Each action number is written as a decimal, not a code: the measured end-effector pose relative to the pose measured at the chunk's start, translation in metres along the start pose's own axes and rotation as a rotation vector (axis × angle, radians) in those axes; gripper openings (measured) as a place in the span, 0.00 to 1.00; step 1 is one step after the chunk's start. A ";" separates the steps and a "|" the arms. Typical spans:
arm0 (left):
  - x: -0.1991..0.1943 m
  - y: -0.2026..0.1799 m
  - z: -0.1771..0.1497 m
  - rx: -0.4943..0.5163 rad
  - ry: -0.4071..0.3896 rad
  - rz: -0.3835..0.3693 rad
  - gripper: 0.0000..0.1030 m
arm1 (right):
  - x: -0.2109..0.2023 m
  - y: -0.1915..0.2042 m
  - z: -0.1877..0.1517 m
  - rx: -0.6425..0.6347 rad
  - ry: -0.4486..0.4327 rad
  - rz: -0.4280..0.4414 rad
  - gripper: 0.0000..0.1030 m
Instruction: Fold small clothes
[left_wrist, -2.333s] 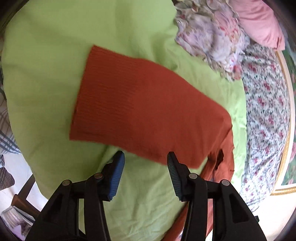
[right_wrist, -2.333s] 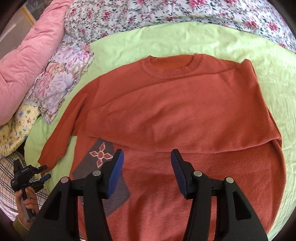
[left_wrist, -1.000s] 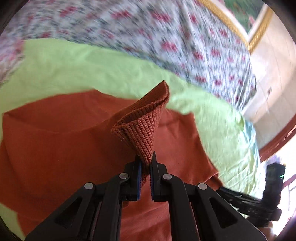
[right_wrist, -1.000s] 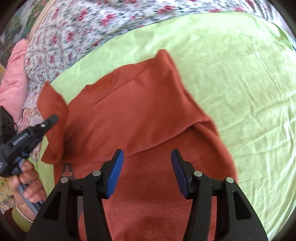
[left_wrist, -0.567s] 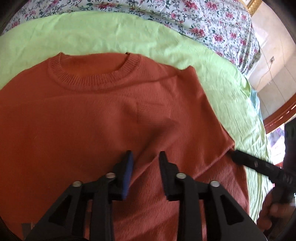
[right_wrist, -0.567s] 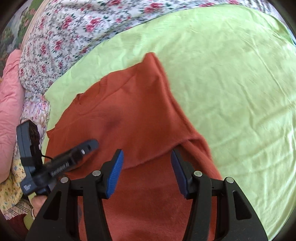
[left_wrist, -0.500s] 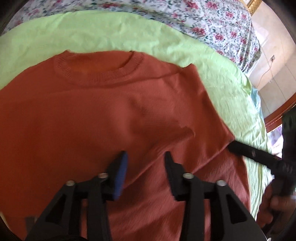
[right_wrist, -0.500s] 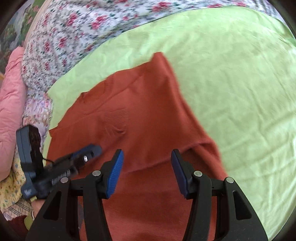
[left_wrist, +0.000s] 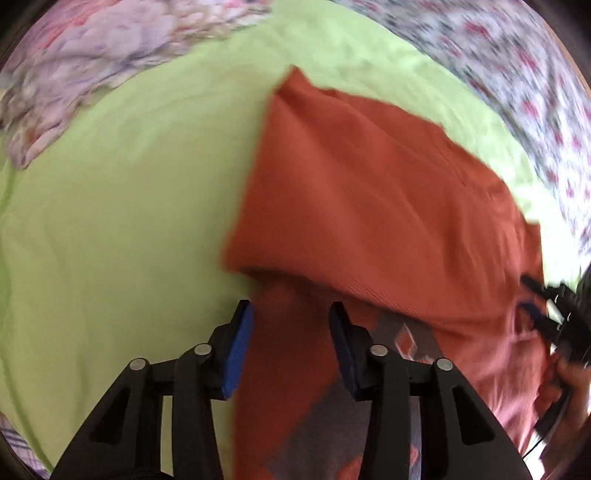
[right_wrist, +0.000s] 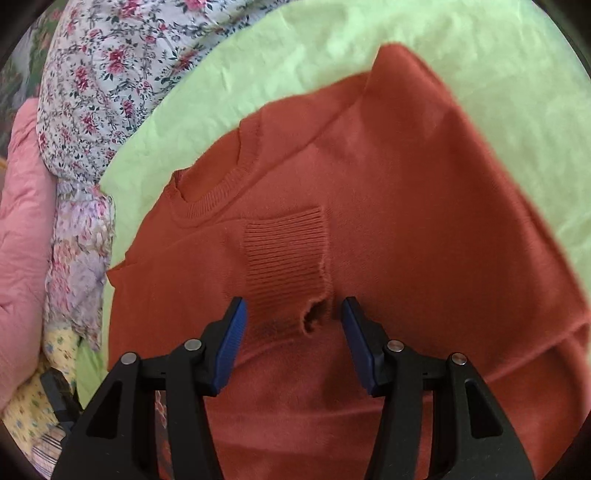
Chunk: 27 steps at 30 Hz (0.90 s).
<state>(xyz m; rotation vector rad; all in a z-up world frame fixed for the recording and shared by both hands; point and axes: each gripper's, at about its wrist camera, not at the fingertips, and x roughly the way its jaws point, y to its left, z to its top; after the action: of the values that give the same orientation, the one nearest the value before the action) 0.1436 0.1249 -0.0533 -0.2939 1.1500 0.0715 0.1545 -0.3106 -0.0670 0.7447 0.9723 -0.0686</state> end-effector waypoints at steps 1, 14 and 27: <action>0.001 0.005 0.005 -0.003 -0.014 0.047 0.43 | 0.003 0.003 0.001 -0.009 -0.001 -0.012 0.41; 0.019 -0.010 0.029 0.029 -0.059 0.100 0.43 | -0.084 0.005 0.038 -0.085 -0.245 -0.042 0.07; 0.020 -0.009 0.024 0.025 -0.050 0.093 0.43 | -0.063 -0.031 0.022 -0.096 -0.182 -0.094 0.06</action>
<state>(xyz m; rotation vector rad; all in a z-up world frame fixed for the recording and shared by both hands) 0.1747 0.1207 -0.0608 -0.2151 1.1144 0.1454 0.1226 -0.3638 -0.0280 0.5937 0.8305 -0.1685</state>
